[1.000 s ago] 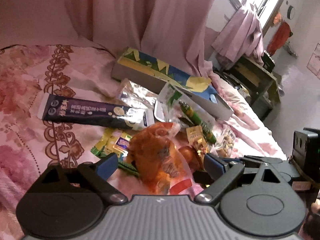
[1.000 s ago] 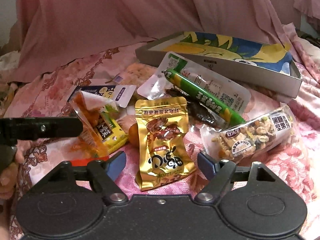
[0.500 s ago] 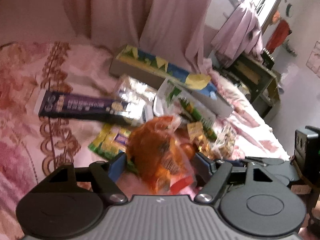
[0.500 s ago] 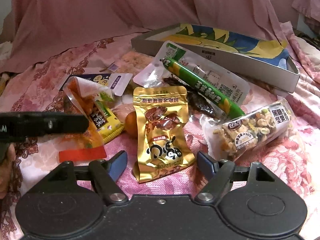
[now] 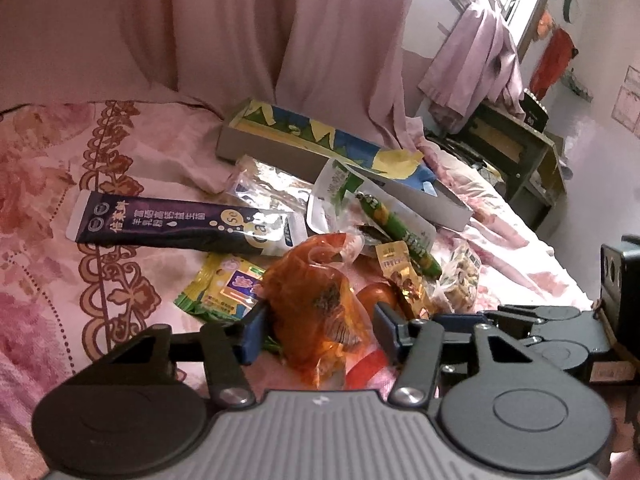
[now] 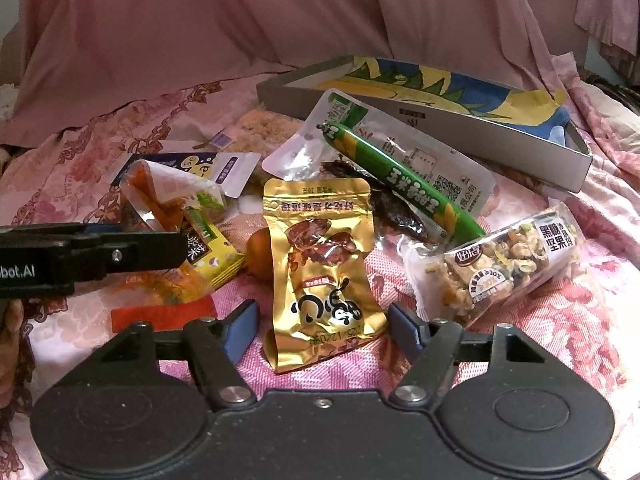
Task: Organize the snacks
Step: 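Move the left gripper to the orange candy bag while the right gripper approaches the gold pouch, then close the left gripper on the orange bag while the right gripper closes on the gold pouch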
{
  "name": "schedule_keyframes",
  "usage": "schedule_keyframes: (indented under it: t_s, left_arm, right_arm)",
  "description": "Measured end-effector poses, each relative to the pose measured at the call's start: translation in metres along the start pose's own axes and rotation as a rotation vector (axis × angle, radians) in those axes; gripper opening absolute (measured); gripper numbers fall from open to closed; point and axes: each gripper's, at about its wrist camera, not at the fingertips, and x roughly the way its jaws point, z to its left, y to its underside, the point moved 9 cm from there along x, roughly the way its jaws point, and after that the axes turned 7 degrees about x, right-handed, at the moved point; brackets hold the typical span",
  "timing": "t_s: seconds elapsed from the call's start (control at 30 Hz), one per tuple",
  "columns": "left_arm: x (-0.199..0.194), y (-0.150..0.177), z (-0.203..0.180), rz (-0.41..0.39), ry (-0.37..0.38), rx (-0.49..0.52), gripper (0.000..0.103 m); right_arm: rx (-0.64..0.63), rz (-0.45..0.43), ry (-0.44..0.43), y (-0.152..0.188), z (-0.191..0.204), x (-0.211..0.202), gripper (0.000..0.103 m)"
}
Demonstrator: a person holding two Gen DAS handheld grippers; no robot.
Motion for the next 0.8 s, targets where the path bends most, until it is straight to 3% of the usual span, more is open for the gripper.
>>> schedule_keyframes:
  t_s: [0.4, 0.5, 0.57, 0.63, 0.7, 0.73, 0.8]
  left_arm:
    - [-0.0008, 0.0017, -0.0011, -0.004, 0.003, -0.003, 0.05]
    - [-0.0007, 0.0018, -0.0011, -0.005, 0.003, -0.002, 0.049]
    - [-0.0006, 0.0018, -0.001, -0.004, 0.002, 0.0, 0.049]
    - [-0.0008, 0.0017, -0.001, -0.006, 0.001, 0.003, 0.049]
    - [-0.0008, 0.0018, -0.0012, -0.006, 0.001, 0.004, 0.049]
    - [-0.0008, 0.0019, -0.0014, -0.007, 0.002, 0.003, 0.048]
    - [-0.0008, 0.0014, -0.0023, -0.009, 0.005, 0.006, 0.048]
  right_arm:
    - [0.0, -0.018, 0.012, 0.0006, -0.002, -0.0018, 0.063]
    - [-0.021, -0.022, 0.02, 0.0003, -0.0012, -0.0001, 0.067]
    - [-0.04, -0.032, 0.039, -0.0004, -0.0014, 0.0025, 0.08]
    - [-0.037, -0.035, 0.039, -0.0014, -0.0016, 0.0053, 0.08]
    - [-0.02, -0.036, 0.031, -0.0026, -0.0019, 0.0059, 0.072]
    - [-0.019, -0.038, 0.026, -0.0033, -0.0013, 0.0054, 0.063]
    - [-0.027, -0.042, 0.026, -0.0045, 0.0, 0.0036, 0.06]
